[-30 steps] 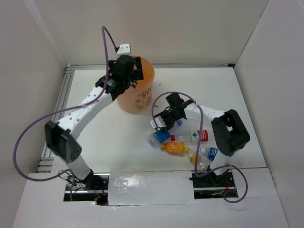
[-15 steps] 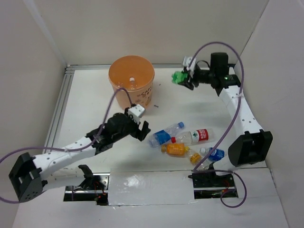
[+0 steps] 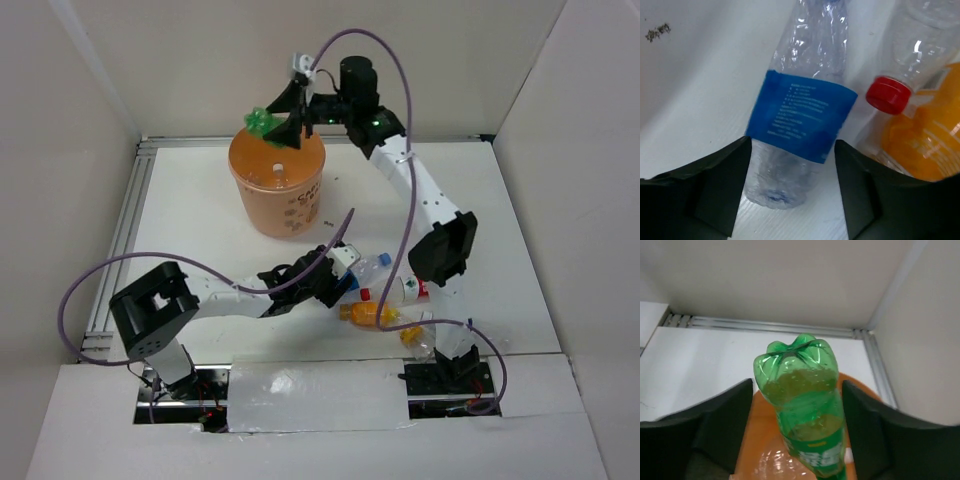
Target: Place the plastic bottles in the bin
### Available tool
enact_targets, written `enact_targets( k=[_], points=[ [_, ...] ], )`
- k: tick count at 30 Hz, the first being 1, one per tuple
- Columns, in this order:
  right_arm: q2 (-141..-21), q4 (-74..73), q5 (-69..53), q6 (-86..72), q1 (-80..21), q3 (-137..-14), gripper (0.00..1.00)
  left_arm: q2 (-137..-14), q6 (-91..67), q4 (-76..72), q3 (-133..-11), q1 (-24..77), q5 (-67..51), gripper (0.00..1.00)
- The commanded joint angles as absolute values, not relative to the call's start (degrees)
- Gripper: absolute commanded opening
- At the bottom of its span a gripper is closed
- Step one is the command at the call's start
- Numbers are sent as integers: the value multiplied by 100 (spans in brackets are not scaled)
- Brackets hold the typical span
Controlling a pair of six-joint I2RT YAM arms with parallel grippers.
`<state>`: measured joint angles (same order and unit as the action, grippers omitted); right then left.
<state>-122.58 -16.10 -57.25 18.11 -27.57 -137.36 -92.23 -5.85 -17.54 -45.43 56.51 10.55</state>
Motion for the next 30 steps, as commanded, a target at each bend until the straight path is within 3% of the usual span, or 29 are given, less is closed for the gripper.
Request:
enact_targets(
  k=[1,2,3,4,7,8,12,20,25,30],
  points=[
    [-12700,-1502,-5775,889,-2839,-14194,83,-9606,-413,-2057,-4877,5739,1765,73],
    [-12700,-1555,-5774,783,-2839,-14194,98,-9667,-491,-2057,-4878,5739,1767,67],
    [-12613,-1556,-5722,678,-2726,-14194,100,-9720,-492,-1996,-4878,5739,1871,59],
    [-12525,-1556,-5635,572,-2646,-14081,100,-9721,-492,-1995,-4878,5739,1933,47],
    [-12000,-1931,-5256,369,-2217,-13668,100,-9581,-492,-1995,-4799,5739,1864,32],
    [-11840,-2168,-5195,674,-2084,-13554,100,-9580,-492,-1995,-4799,5739,1863,14],
    [-10804,-2917,-5334,1684,-1189,-11916,100,-9186,-439,-1794,-4931,5739,1811,0],
    [-8468,-4208,-5414,4357,517,-8642,100,-8218,-325,-1373,-5631,5485,1503,0],
    [-7604,-4921,-5002,5972,686,-7402,100,-7910,-132,-1151,-6599,5178,1976,0],
    [-7102,-5966,-4509,7705,738,-6312,100,-8050,-421,-1212,-7610,4115,2584,0]
  ],
)
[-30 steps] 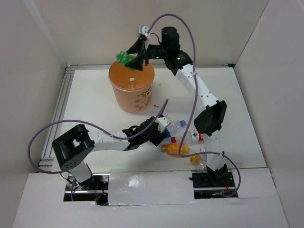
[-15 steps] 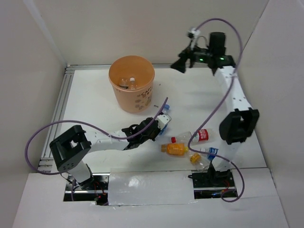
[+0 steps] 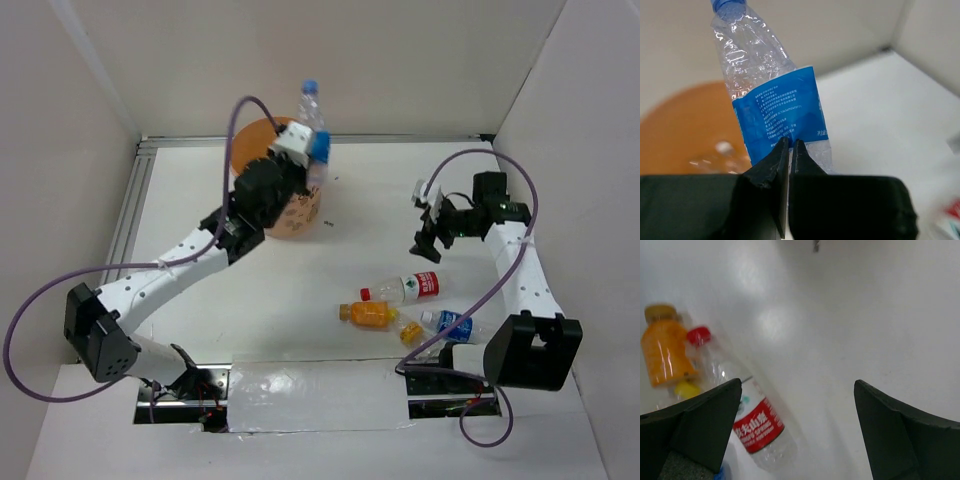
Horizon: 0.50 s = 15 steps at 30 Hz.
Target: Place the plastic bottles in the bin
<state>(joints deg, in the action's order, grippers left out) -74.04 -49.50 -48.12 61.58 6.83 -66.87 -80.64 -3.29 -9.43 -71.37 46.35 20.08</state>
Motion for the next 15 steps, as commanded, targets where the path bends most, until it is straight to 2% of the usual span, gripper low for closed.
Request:
enact_targets(
  k=[1,6,9,11,13,14,15],
  points=[
    [-7023,-6116,-4413,8256,738,-6171,98,-8146,-491,-1213,-7768,3965,2828,0],
    [-6838,-6083,-3904,8613,502,-5162,95,-8937,-913,-240,-8525,3140,3261,0],
    [-6592,-5521,-3613,8526,326,-4608,100,-9262,-1054,87,-8525,2980,3252,0],
    [-6478,-4959,-3384,8359,202,-4378,100,-9316,-1107,245,-8359,2979,3252,6],
    [-6425,-4564,-3183,8184,-16,-4089,100,-9369,-1186,246,-8166,2927,3252,17],
    [-6425,-4092,-3103,7939,-96,-4009,100,-9369,-1187,307,-8104,2927,3252,39],
    [-6425,-3904,-3042,7867,-158,-3947,100,-9369,-1239,308,-8104,2927,3330,48]
  ],
)
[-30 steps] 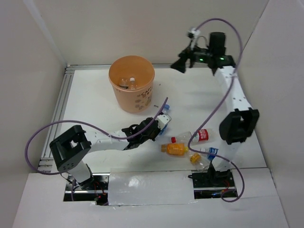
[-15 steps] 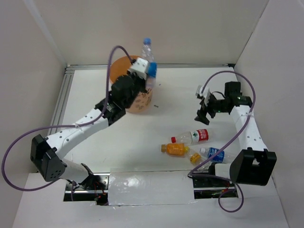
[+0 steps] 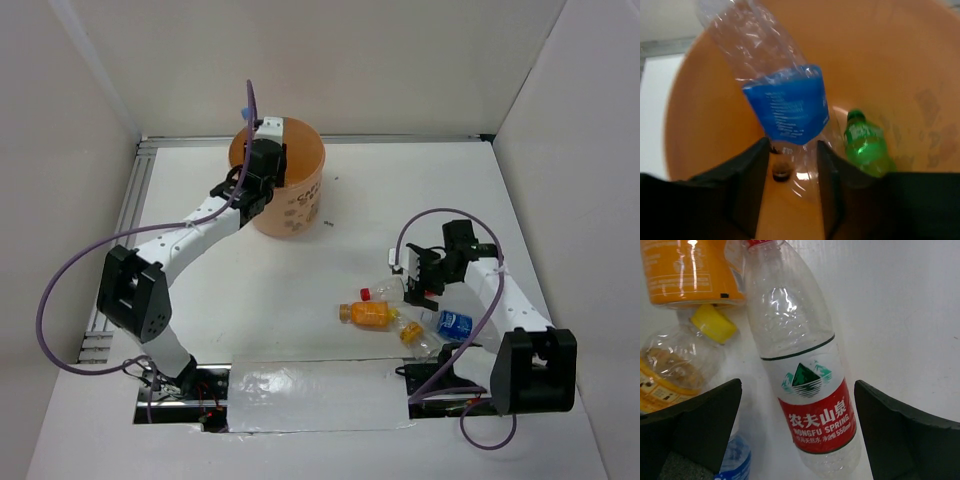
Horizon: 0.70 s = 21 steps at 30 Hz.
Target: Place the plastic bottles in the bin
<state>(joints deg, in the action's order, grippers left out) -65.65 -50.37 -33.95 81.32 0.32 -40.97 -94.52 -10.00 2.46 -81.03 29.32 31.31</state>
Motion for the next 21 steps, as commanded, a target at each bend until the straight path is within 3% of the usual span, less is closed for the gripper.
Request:
enact_targets(
  k=[1,2,3,6,8,9,10,14,18,21],
  points=[
    [-6521,-3746,-2945,7814,-271,-3894,100,-9369,-1318,369,-8034,2927,3331,58],
    [-6635,-3483,-2892,7761,-342,-3824,100,-9308,-1318,369,-8033,2927,3383,67],
    [-6705,-3402,-2831,7761,-404,-3823,100,-9255,-1318,447,-8033,2927,3506,84],
    [-7022,-3244,-2742,7761,-536,-3762,100,-8826,-1082,501,-7981,3268,3664,85],
    [-7145,-3243,-2742,7761,-597,-3762,87,-8466,-564,212,-7693,3688,3543,85],
    [-7241,-3304,-2742,7761,-598,-3762,77,-8055,-415,124,-7525,3839,3211,85],
    [-7242,-3392,-2742,7813,-598,-3875,52,-7842,-213,62,-7341,3980,2904,84],
    [-7313,-4094,-3416,8024,-396,-4663,26,-6893,-158,-70,-6216,4639,1970,79],
    [-7470,-4701,-4147,7806,-272,-6114,18,-6136,-175,-762,-4733,5483,1153,76],
    [-7951,-4397,-4675,6999,-333,-7564,18,-6344,-316,-1071,-4282,6070,844,76]
  ],
)
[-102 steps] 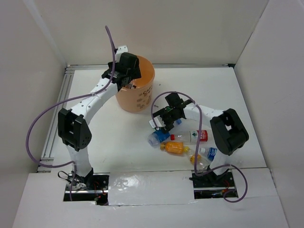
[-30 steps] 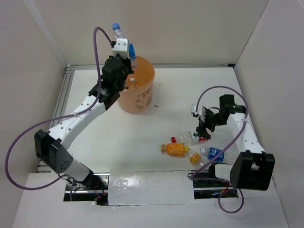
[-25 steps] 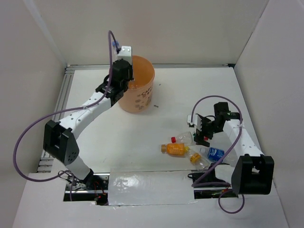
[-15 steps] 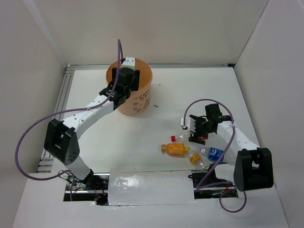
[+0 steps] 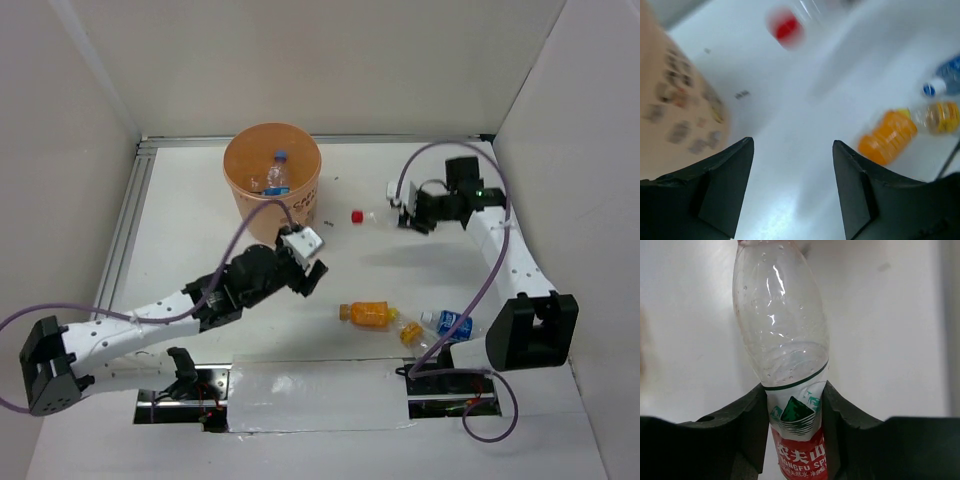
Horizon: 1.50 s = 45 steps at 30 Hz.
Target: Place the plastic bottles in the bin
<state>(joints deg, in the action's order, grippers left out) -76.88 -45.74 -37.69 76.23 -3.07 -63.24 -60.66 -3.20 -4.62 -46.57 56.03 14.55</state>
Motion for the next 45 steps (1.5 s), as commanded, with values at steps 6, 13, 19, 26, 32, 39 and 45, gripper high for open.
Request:
enact_targets(
  k=[6,13,19,26,32,39,45],
  points=[
    [-9218,-3096,-5080,4661,-1280,-10417,20,-7688,-10,-1968,-4324,6749,1195,78],
    [-11939,-2751,-5291,2885,-2467,-13906,31,-9043,413,-2276,-4895,6820,940,80],
    [-12595,-2277,-5222,1926,-2988,-14116,84,-9676,475,-2329,-5106,6873,1063,80],
    [-11877,-2441,-4825,1187,-2367,-13580,100,-10239,641,-2136,-5334,6873,827,72],
    [-10724,-3645,-5194,2265,-1145,-11817,100,-10687,572,-1899,-5581,6873,668,10],
    [-8905,-4938,-4730,4391,770,-9224,65,-9609,124,-1784,-5669,6672,1362,0],
    [-7832,-6150,-3492,5755,1134,-7527,33,-8105,-43,-1318,-6283,6040,1915,0]
  ],
)
